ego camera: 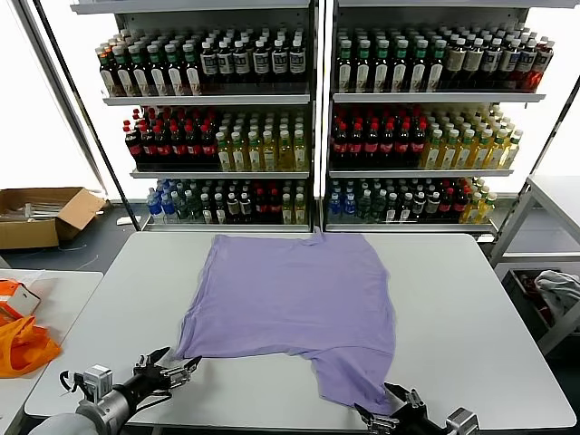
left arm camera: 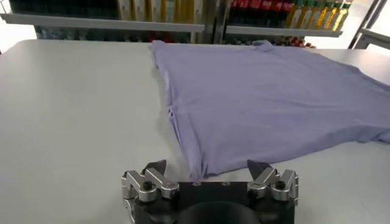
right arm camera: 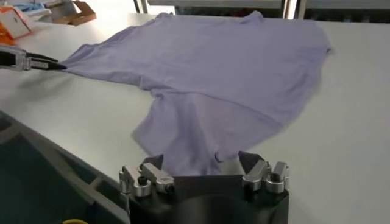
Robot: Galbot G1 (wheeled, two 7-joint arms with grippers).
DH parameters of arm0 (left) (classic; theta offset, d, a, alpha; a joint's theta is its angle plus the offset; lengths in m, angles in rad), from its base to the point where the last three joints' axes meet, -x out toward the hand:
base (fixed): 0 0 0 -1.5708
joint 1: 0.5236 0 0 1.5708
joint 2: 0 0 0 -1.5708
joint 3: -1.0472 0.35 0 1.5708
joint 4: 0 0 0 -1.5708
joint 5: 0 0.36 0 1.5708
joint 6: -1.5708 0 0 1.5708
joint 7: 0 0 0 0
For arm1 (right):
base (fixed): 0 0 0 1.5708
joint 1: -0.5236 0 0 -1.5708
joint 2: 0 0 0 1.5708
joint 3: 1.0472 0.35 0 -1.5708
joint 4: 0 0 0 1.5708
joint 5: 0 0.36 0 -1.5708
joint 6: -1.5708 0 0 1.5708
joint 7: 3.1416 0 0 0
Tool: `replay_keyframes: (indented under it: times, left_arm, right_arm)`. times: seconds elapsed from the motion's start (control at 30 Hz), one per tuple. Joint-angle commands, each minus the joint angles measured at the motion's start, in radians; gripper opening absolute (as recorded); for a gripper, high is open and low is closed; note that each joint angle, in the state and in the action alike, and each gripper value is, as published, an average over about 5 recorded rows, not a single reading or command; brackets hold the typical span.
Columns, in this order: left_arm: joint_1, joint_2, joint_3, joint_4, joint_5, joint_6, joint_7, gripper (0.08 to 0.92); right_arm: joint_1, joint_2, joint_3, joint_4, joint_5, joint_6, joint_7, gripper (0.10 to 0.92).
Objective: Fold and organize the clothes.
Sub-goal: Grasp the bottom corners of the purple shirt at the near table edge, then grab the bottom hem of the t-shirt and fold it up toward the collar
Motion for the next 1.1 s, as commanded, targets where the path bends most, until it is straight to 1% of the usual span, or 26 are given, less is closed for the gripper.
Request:
replay_keyframes:
  times: [0.03,0.43,0.53,0.63,0.73,0.83,1.1]
  left_arm:
    - [-0.022,-0.003,0.026,0.035,-0.016,-0.001,-0.001,0.754]
    - [-0.009,-0.013,0.029,0.029,-0.011,-0.018,0.008,0.409]
    - [0.001,-0.018,0.026,0.022,-0.006,-0.02,0.004,0.323]
    - [0.016,-0.028,0.017,0.004,0.002,-0.022,-0.003,0.236]
    - [0.034,-0.048,-0.008,-0.026,0.006,-0.019,-0.008,0.154]
    - [0.059,-0.067,-0.044,-0.068,0.007,-0.01,-0.006,0.101]
    - [0.179,-0.063,-0.113,-0.192,0.04,0.007,-0.008,0.089]
  right_arm:
    - [0.007,0.006,-0.024,-0.007,-0.001,-0.014,0.004,0.574]
    - [-0.011,0.012,0.007,0.025,0.005,0.01,-0.002,0.192]
    - [-0.025,0.013,0.018,0.036,0.006,0.019,-0.006,0.126]
    - [-0.054,0.019,0.037,0.05,0.006,0.037,-0.017,0.108]
    - [-0.093,0.027,0.061,0.069,0.009,0.061,-0.031,0.108]
    - [-0.141,0.036,0.089,0.095,0.012,0.079,-0.043,0.108]
    - [-0.296,0.063,0.158,0.161,0.002,0.139,-0.078,0.108]
